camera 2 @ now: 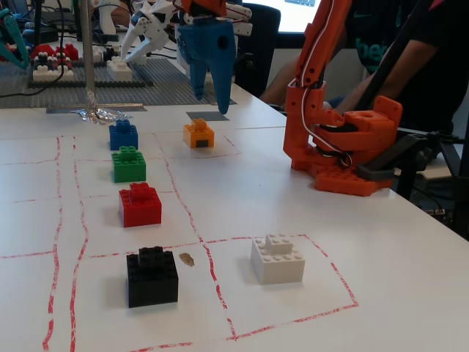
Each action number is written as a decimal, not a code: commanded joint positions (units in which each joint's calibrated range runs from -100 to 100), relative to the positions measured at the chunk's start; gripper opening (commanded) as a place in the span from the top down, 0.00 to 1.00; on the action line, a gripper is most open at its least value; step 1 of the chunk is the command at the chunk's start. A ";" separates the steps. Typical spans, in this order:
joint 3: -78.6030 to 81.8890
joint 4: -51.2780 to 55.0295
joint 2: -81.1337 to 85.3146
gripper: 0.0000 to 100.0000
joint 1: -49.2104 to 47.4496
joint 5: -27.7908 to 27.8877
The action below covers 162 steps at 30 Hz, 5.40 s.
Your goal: Grab the block and put it in the grey marker
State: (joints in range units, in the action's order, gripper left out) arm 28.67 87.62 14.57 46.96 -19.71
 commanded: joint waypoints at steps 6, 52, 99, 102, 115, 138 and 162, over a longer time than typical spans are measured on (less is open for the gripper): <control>-4.92 -4.60 -3.58 0.59 5.40 -0.93; -2.20 -15.05 -7.80 1.00 9.64 5.42; -31.48 -20.68 -27.28 1.00 42.81 62.12; -31.67 -21.99 -28.40 1.00 43.16 62.71; -29.94 -27.54 -30.64 0.92 45.10 64.47; -32.21 -7.78 -20.30 0.63 42.63 60.95; -1.75 1.44 25.89 0.98 -15.60 31.50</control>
State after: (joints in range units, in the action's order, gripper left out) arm 25.61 93.81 32.70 37.09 15.02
